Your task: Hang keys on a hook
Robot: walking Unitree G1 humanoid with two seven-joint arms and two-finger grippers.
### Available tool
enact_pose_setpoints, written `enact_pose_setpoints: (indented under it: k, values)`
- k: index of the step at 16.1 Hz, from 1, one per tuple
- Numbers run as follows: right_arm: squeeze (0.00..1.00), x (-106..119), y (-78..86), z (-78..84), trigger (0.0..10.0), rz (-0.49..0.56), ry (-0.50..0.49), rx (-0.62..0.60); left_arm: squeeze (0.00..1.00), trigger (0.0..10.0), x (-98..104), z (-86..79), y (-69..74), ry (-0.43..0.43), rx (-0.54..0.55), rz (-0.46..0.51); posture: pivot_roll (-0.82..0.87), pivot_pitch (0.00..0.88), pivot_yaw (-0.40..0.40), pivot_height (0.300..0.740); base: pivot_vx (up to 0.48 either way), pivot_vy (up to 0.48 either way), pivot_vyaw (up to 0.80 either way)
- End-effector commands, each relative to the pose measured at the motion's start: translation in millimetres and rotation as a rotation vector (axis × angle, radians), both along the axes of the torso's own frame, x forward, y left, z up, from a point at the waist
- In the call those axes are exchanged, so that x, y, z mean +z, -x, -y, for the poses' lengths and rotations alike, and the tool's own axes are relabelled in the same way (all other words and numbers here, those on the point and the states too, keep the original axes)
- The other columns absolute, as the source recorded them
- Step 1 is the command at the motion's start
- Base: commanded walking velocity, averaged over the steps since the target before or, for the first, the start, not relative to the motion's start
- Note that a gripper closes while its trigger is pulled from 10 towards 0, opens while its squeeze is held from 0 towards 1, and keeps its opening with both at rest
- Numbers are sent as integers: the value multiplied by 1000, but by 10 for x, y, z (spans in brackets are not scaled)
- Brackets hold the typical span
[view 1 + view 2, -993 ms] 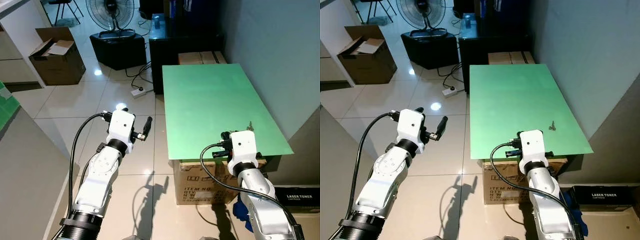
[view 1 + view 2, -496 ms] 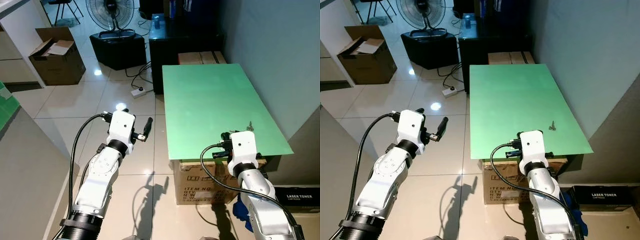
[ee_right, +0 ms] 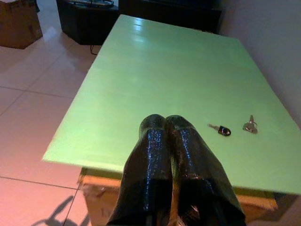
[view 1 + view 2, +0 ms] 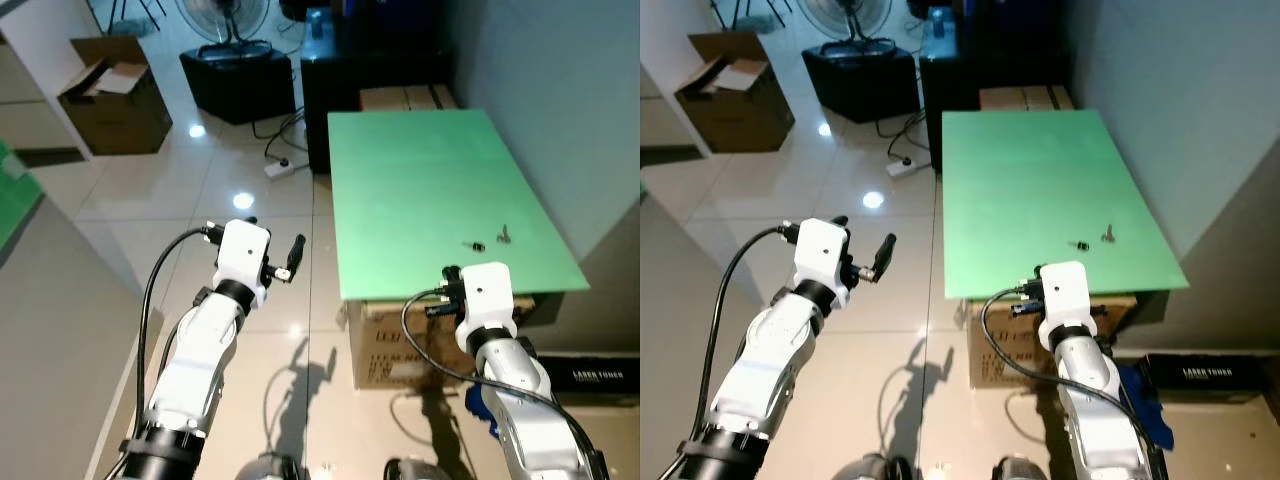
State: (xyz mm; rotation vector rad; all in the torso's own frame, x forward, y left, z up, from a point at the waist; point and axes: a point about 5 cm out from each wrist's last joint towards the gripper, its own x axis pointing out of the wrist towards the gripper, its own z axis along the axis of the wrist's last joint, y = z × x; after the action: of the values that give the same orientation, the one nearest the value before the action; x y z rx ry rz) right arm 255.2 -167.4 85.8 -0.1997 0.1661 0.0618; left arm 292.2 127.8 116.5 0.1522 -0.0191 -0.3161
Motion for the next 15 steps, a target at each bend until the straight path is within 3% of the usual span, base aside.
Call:
enact_pose_setpoints:
  k: [1, 9, 15]
  values:
    - [0, 13, 9, -26, 10000, 1, -3, 8, 0, 10000, 14, -31, 0, -1, 3, -2, -127, 37, 87, 740, -251, 0, 0]
    - [0, 30, 14, -3, 10000, 6, 1, -8, 0, 10000, 36, -33, -10, -32, -4, 7, -127, 49, 93, 740, -63, 0, 0]
    - [0, 34, 18, 43, 10000, 8, 6, -22, 0, 10000, 40, -27, -15, -41, -1, 8, -128, 43, 94, 740, 0, -313, 0]
